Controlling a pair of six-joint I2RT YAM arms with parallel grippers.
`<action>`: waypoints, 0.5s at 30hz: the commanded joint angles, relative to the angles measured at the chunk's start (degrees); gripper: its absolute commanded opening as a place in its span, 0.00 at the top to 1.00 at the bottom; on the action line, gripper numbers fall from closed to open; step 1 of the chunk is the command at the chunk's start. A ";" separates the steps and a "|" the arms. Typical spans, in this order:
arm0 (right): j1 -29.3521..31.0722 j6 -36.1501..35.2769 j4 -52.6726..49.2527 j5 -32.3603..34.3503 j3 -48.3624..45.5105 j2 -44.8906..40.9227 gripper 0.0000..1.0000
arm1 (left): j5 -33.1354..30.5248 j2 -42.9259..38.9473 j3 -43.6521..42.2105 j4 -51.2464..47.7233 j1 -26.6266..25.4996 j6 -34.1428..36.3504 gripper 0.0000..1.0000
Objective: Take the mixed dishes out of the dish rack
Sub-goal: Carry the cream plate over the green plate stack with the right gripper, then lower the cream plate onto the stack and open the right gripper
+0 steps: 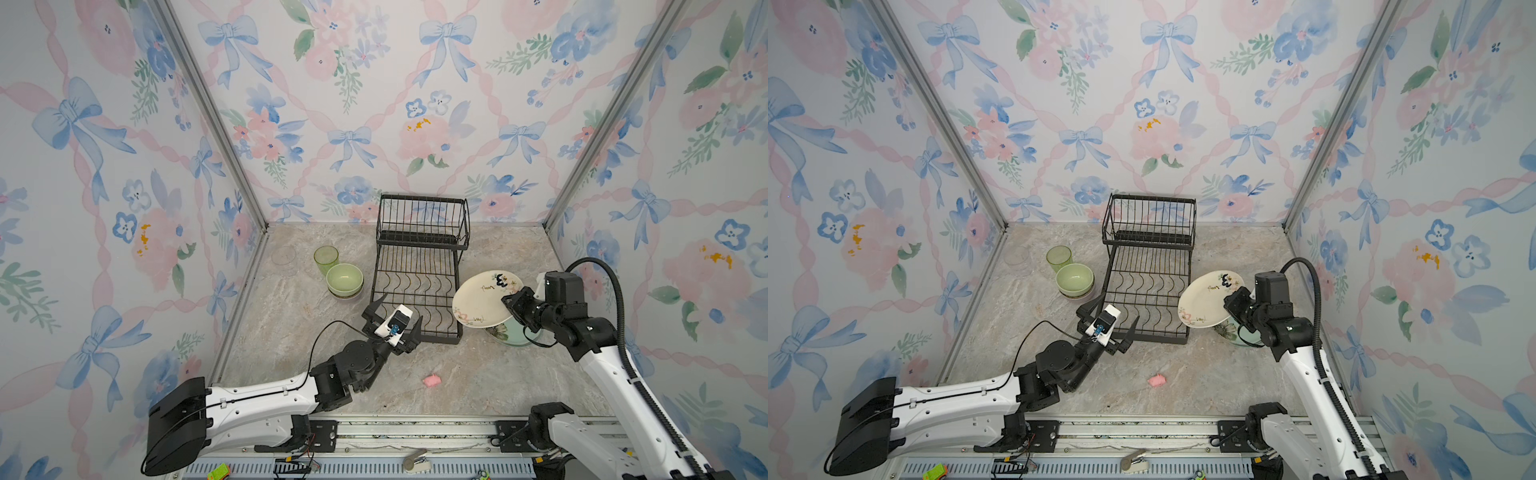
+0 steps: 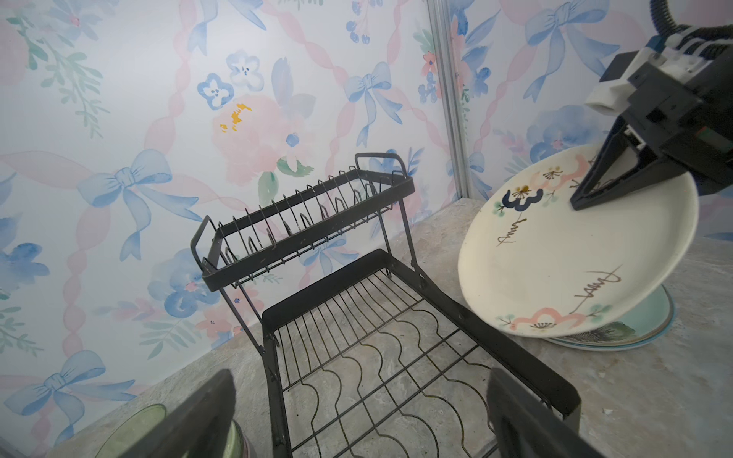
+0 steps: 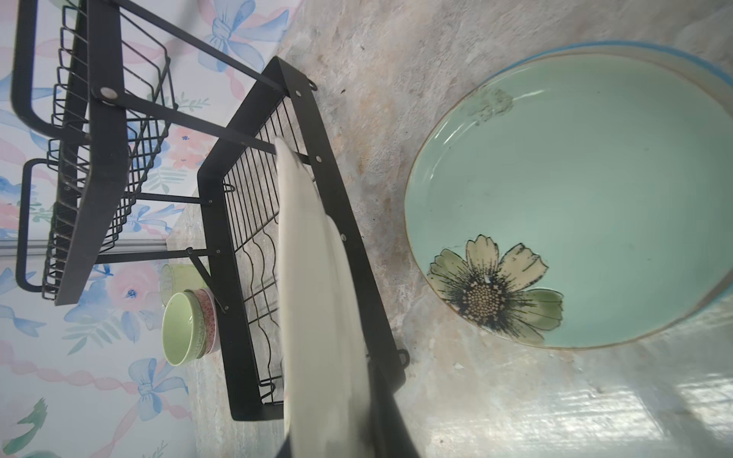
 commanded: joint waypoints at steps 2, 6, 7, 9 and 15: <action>-5.48 -2.58 -1.31 0.59 -0.58 -2.49 1.00 | 0.42 -0.52 -0.99 1.38 0.75 -2.15 0.02; -12.54 -3.68 -0.40 -2.34 -3.73 -1.74 1.00 | 0.42 -0.52 -1.06 1.38 0.93 -2.31 0.02; -14.54 -3.88 0.61 -3.77 -4.81 -1.14 1.00 | 0.36 -0.60 -1.08 1.38 0.91 -2.27 0.02; -17.12 -3.71 2.96 -6.64 -6.72 0.22 1.00 | 0.12 -0.69 -1.16 1.38 0.97 -2.27 0.02; -19.24 -2.39 12.46 -12.07 -11.08 4.30 1.00 | -0.32 -0.69 -1.26 1.38 1.22 -2.31 0.02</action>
